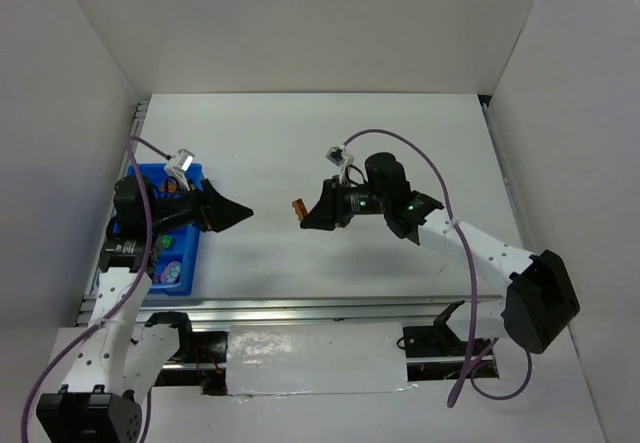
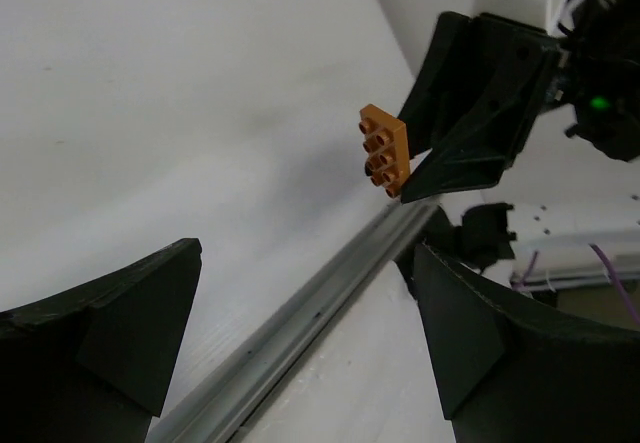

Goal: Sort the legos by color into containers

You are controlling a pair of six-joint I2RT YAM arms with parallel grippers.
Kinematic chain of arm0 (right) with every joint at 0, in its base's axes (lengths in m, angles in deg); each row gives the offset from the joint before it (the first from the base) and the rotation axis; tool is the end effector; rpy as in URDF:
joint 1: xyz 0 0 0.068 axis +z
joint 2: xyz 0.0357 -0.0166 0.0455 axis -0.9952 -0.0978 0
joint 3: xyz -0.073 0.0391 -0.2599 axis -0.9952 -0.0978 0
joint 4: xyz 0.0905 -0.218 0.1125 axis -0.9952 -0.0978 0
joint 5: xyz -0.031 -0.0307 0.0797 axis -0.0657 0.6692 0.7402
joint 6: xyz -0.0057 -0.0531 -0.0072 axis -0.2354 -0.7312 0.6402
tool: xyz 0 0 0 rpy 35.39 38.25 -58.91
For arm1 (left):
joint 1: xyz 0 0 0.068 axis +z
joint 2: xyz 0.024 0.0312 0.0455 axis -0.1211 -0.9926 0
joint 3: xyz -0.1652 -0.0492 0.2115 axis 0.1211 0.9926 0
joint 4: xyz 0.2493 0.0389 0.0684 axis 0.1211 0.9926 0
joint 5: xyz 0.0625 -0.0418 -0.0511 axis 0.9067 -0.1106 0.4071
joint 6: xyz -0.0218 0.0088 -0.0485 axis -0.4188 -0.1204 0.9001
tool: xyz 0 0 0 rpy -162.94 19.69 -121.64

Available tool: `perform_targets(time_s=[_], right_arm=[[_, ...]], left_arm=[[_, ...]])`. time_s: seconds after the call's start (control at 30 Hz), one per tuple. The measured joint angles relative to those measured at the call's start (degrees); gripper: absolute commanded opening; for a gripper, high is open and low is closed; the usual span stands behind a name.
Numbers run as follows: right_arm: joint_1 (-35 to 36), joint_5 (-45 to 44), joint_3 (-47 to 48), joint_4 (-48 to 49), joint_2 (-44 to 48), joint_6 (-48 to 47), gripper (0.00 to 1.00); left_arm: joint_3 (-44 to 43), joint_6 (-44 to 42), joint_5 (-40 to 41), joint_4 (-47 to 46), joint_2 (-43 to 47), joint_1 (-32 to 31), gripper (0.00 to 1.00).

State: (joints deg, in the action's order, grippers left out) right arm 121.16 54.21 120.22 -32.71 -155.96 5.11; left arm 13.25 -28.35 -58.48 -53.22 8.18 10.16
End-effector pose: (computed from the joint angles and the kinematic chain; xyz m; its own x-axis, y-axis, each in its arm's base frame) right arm 0.2255 0.1948 0.2838 -0.7148 -0.0955 -0.6928 -0.6628 0.4086 0.6275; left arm 0.1754 -0.0170 0.3172 -0.6173 -0.3839 -0.6868 0.4132 0.5846 -0.6982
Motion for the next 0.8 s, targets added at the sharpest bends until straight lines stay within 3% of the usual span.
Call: perform_targets(time_s=[0.27, 0.67, 0.8], right_arm=[[0.2, 14.0, -6.1, 18.3, 3.3, 13.8, 0.0], [3.7, 19.9, -6.1, 29.9, 3.5, 22.8, 0.0], [4.0, 20.0, -5.9, 30.8, 3.4, 23.2, 0.0]], left_arm=[[0.0, 6.4, -7.7, -13.2, 0.1, -10.4, 0.98], [-0.8, 8.9, -5.1, -20.4, -4.6, -21.3, 0.94], [-0.9, 10.3, -4.3, -22.9, -5.7, -23.5, 0.82]])
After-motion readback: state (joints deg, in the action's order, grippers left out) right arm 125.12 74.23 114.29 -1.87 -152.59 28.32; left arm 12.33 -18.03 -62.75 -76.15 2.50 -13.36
